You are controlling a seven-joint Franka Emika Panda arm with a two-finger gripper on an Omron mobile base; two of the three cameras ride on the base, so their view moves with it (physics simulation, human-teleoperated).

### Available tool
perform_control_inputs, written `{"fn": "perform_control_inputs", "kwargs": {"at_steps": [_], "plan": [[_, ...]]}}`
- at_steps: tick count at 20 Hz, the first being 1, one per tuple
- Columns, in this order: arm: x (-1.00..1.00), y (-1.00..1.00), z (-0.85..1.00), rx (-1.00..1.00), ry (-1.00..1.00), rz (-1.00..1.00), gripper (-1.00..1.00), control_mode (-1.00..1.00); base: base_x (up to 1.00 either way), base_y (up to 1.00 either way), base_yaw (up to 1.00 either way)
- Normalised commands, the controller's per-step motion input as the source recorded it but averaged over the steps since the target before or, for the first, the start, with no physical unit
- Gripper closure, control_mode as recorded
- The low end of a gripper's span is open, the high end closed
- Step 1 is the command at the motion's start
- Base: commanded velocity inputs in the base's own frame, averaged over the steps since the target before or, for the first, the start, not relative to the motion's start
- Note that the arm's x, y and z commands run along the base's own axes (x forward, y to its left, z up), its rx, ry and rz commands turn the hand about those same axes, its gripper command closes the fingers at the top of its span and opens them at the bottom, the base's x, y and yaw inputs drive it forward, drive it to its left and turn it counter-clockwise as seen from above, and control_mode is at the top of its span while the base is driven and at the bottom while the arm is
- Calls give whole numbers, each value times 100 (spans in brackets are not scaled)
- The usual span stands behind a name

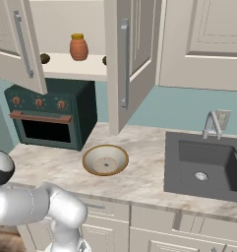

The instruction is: Open the cabinet. Pick the kiwi and kiwi from the cabinet and place them into the bowl. Then close the cabinet.

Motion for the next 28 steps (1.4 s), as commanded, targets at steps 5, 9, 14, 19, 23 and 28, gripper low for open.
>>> {"fn": "perform_control_inputs", "kwargs": {"at_steps": [5,9,14,19,23,28], "plan": [[-99,-58,-100,-15,-18,28,-100,-100,0,0,0],[-59,-100,-50,7,-22,19,-100,-100,0,0,0],[-23,-100,-7,17,-27,12,-100,-100,0,0,0],[0,-100,-16,15,-25,22,-100,-100,0,0,0],[0,-100,-54,4,-18,35,-100,-100,0,0,0],[32,-100,22,35,-19,24,-100,-100,0,0,0]]}}
